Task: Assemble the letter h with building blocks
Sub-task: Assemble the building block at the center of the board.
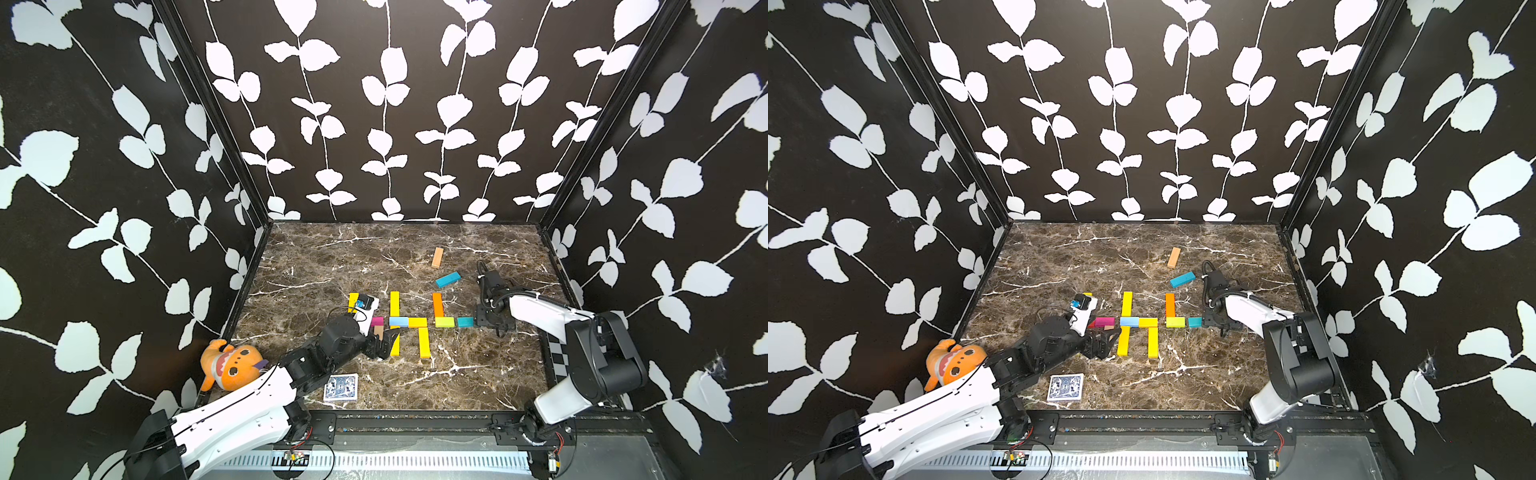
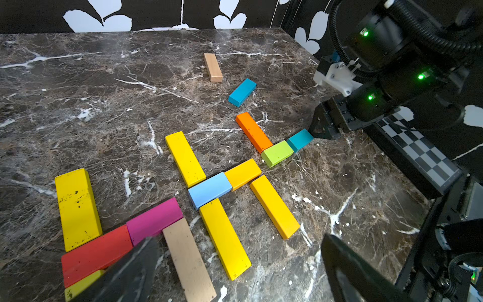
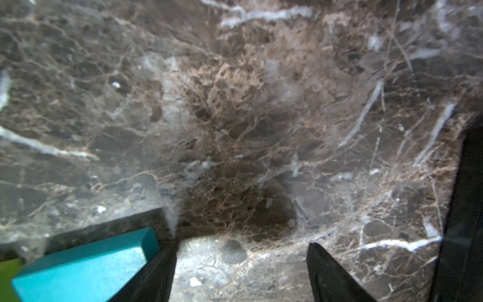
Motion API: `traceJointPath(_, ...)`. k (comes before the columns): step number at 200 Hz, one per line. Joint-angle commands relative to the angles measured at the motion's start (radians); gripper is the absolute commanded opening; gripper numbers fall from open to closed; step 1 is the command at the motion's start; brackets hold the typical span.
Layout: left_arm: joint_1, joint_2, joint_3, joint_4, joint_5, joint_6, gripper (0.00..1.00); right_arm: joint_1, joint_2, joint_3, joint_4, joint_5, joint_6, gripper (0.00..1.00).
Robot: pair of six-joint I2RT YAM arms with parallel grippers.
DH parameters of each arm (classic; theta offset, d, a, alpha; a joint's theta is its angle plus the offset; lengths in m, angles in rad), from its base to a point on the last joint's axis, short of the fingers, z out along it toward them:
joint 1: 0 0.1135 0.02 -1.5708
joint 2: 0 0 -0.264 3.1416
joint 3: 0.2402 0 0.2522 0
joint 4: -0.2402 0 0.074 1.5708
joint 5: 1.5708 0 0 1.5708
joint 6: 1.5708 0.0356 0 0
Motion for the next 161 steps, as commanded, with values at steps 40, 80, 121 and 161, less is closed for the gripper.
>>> traceJointPath(40, 0.003, 0.003, 0.007, 0.031, -0.004, 0.002, 0.99, 0.008, -0.008, 0.008, 0.006, -0.015, -0.015, 0.78)
traceJointPath(80, 0.003, 0.005, 0.010, 0.034, 0.000, 0.001, 0.99, 0.007, 0.016, 0.018, 0.014, 0.006, -0.016, 0.79)
traceJointPath(121, 0.003, 0.001, 0.009, 0.028, -0.001, 0.002, 0.99, 0.007, 0.058, 0.034, 0.024, -0.006, -0.017, 0.79)
traceJointPath(161, 0.003, 0.000, 0.006, 0.028, -0.003, -0.002, 0.99, 0.007, 0.064, 0.046, 0.025, -0.014, -0.023, 0.80)
